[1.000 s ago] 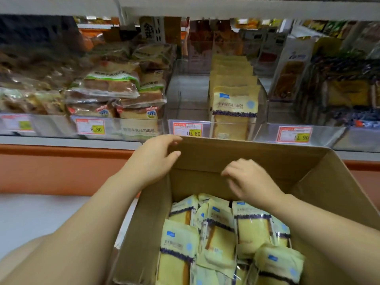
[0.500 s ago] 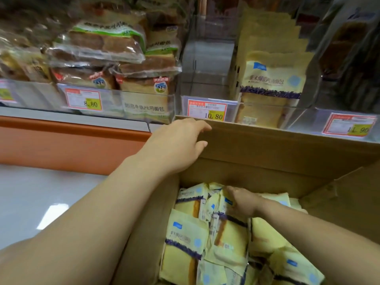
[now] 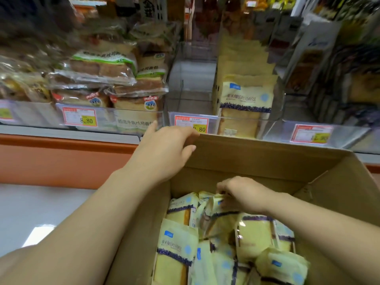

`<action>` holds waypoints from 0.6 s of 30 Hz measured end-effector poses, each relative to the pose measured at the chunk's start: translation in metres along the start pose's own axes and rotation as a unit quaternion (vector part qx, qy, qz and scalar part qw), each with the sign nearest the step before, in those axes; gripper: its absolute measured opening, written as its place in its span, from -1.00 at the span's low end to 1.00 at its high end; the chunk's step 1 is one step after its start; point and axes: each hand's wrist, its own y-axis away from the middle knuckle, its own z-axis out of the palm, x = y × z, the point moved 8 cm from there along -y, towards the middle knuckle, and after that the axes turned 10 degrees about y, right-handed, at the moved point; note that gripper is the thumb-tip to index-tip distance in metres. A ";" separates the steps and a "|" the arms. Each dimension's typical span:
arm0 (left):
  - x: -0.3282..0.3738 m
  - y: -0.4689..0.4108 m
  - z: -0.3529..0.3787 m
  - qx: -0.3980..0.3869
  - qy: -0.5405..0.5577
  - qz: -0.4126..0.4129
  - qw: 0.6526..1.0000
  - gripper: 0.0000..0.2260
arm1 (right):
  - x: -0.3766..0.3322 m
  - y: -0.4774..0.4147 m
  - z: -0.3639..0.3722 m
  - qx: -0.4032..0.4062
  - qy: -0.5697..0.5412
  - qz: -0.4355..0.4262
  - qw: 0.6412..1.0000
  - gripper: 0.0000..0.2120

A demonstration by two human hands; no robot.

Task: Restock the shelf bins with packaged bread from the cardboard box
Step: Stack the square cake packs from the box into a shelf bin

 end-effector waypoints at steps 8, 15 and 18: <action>0.022 0.018 -0.014 -0.042 0.144 0.030 0.988 -0.51 | 0.004 0.072 -0.140 0.268 0.024 0.036 0.963 -0.93; 0.058 -0.025 -0.053 0.078 0.106 0.060 0.989 -0.75 | 0.004 0.122 -0.233 0.490 0.006 -0.002 0.872 -0.95; 0.078 -0.041 -0.078 0.161 0.107 0.076 0.978 -0.88 | 0.026 0.131 -0.249 0.544 -0.021 0.013 0.839 -0.91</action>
